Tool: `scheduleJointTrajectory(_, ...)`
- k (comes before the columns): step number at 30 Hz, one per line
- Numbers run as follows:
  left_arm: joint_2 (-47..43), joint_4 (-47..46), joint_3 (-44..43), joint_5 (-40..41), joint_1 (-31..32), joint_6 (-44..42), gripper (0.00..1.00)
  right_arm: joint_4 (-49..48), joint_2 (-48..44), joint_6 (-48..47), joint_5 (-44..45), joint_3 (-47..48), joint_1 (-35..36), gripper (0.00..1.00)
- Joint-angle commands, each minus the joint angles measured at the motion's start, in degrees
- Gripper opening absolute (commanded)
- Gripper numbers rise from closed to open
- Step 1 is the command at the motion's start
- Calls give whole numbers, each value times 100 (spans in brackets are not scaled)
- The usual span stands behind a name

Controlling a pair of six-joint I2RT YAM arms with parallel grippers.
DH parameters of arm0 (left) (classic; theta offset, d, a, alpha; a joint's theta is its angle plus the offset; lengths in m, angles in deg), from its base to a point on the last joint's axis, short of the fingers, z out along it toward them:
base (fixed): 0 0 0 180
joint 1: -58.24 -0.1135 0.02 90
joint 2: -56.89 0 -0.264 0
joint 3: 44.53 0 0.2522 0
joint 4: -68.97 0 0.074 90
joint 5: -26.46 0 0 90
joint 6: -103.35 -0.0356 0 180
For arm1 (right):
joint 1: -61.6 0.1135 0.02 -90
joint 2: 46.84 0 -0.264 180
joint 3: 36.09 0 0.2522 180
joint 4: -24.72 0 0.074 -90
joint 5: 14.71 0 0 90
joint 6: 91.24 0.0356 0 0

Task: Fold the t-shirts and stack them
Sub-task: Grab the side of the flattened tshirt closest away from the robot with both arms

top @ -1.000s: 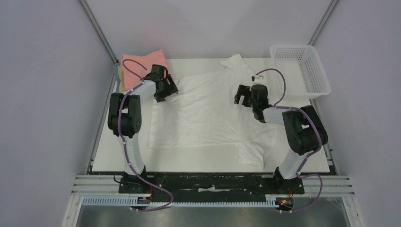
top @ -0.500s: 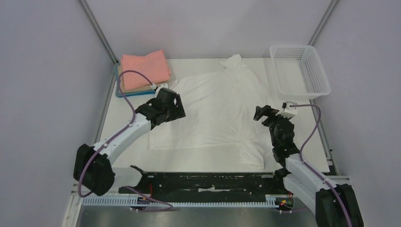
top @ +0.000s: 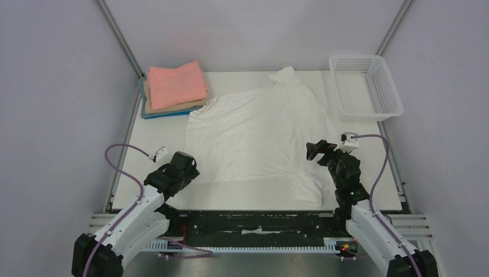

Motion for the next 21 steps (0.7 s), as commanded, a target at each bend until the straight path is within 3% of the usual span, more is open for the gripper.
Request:
scheduleJointTrajectory(1,78,-433,290,157,-494,582,87,72,34,-65,-86,76,9,98)
scheduleJointTrajectory(4,388,-905,462,-194,-724,537,75,41,173,-63,-118,72,1,98)
scheduleJointTrajectory(6,628,-1174,534,-423,-805,601,57,49,263,-64,-77,81,8,98)
scheduleJointTrajectory(9,927,-1552,615,-667,-807,603,47,150,355,-58,-8,130,6,98)
scheduleJointTrajectory(10,1023,-1639,638,-683,-806,582,36,193,385,-29,33,153,6,98)
scheduleJointTrajectory(12,1160,-1684,619,-646,-813,549,3,324,420,5,98,221,5,98)
scheduleJointTrajectory(16,1114,-1530,469,-499,-815,409,2,807,487,29,214,412,9,98)
scheduleJointTrajectory(21,392,-1182,304,-63,-822,396,2,1529,704,-38,-3,872,94,98)
